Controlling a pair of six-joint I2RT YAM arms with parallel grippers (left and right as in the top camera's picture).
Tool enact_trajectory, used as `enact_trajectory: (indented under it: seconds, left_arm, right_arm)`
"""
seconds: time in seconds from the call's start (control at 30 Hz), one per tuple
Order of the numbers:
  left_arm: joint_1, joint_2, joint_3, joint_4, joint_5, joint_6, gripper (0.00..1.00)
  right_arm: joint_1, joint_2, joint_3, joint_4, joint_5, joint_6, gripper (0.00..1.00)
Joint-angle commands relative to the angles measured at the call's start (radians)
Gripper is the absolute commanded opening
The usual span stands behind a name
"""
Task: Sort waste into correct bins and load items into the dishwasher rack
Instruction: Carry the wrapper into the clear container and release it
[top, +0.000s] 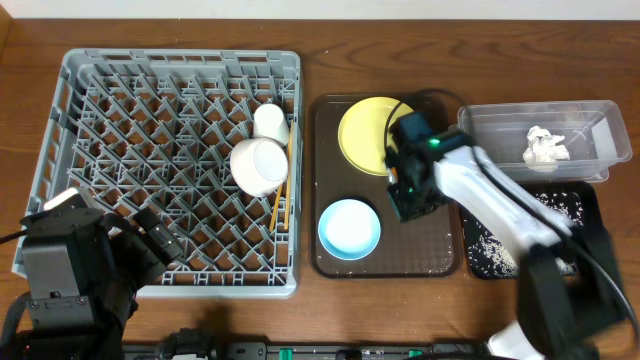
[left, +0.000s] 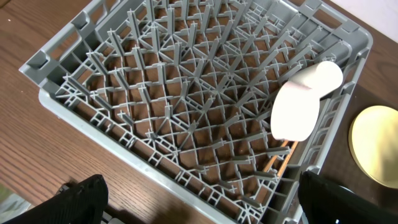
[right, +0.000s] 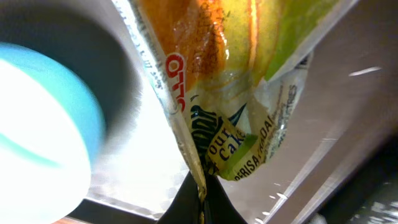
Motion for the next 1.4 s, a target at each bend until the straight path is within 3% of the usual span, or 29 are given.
enact_trajectory:
  seconds: [0.0,0.1,0.3,0.6,1.13,1.37]
  left_arm:
    - [0.005,-0.001,0.002,0.000,-0.016,-0.002,0.98]
    - [0.005,-0.001,0.002,0.000,-0.016,-0.002,0.98]
    - [0.005,-0.001,0.002,0.000,-0.016,-0.002,0.98]
    - [0.005,-0.001,0.002,0.000,-0.016,-0.002,0.98]
    - [0.005,-0.001,0.002,0.000,-0.016,-0.002,0.98]
    - [0.005,-0.001,0.002,0.000,-0.016,-0.002,0.98]
  right_arm:
    - [-0.024,-0.124,0.005,0.010,0.126,0.089,0.01]
    - [-0.087,-0.180,0.004,0.021,0.235,0.165,0.01]
    - [-0.283,-0.189,0.004,0.068,0.236,0.237,0.01]
    - [-0.537,-0.186,0.004,0.215,-0.047,0.262,0.01]
    - [-0.576,-0.113,-0.001,0.289,-0.050,0.358,0.03]
    - [-0.575,-0.058,-0.001,0.296,-0.050,0.371,0.19]
